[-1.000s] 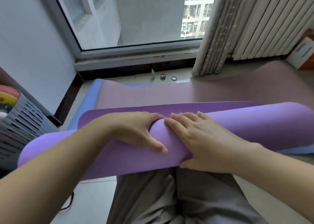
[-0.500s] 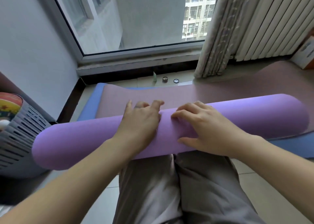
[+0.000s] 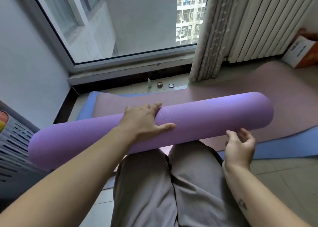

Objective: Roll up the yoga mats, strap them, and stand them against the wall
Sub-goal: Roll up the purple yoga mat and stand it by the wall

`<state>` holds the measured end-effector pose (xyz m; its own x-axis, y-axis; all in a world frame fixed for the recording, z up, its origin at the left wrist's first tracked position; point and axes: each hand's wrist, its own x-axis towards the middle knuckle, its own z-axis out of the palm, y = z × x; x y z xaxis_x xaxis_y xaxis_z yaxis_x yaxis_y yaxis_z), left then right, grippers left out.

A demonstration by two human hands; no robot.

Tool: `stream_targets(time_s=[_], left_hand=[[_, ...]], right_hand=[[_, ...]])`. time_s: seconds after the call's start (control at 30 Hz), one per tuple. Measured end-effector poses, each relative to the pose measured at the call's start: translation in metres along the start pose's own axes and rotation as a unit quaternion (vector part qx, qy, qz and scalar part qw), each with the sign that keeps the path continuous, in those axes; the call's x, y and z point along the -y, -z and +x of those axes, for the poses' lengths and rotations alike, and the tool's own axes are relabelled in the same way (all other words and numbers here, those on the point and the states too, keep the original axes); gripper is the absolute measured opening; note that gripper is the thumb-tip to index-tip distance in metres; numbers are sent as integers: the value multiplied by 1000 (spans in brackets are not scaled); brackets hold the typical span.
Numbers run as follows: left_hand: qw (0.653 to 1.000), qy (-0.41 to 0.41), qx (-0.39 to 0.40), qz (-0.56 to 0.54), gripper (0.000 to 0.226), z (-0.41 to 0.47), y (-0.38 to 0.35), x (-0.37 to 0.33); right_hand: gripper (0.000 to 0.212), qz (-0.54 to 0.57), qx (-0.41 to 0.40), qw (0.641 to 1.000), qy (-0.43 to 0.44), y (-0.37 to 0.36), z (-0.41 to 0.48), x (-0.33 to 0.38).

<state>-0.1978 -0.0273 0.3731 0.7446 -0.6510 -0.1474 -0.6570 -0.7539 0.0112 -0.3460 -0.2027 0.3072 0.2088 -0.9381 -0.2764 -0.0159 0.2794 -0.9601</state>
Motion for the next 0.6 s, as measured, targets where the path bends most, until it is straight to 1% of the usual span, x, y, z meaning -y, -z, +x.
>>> stream_targets(time_s=[0.03, 0.07, 0.1, 0.13, 0.17, 0.23, 0.33, 0.4, 0.47, 0.5, 0.53, 0.6], left_hand=[[1000, -2, -5, -2, 99, 1, -1, 1], [1000, -5, -14, -3, 101, 0, -2, 1], [1000, -9, -26, -3, 104, 0, -4, 1], [999, -8, -34, -6, 106, 0, -5, 0], [999, -3, -42, -12, 108, 0, -6, 0], [998, 16, -57, -31, 110, 1, -7, 2], [994, 32, -71, -71, 104, -5, -7, 11], [986, 24, -63, -151, 99, -8, -3, 17], [965, -2, -46, -258, 99, -3, 12, 22], [956, -15, -34, -291, 101, 1, 23, 25], [953, -23, -21, -303, 104, 6, 36, 28], [952, -32, 0, -305, 107, 17, 59, 37]], right_hand=[[19, 63, 21, 993, -96, -3, 1, 0], [11, 137, 54, 970, -193, -9, 2, 3], [10, 205, 92, 937, -268, -15, 2, 6], [19, 252, 130, 906, -314, -19, 3, 9], [31, 268, 166, 890, -330, -23, 3, 11], [53, 251, 220, 883, -329, -32, 1, 18], [73, 221, 288, 873, -325, -42, -1, 27], [75, 202, 328, 868, -314, -50, -1, 33], [68, 162, 375, 869, -281, -62, -5, 42], [62, 145, 398, 868, -260, -69, -7, 48], [59, 133, 421, 866, -236, -78, -9, 55], [64, 124, 456, 862, -182, -96, -11, 72]])
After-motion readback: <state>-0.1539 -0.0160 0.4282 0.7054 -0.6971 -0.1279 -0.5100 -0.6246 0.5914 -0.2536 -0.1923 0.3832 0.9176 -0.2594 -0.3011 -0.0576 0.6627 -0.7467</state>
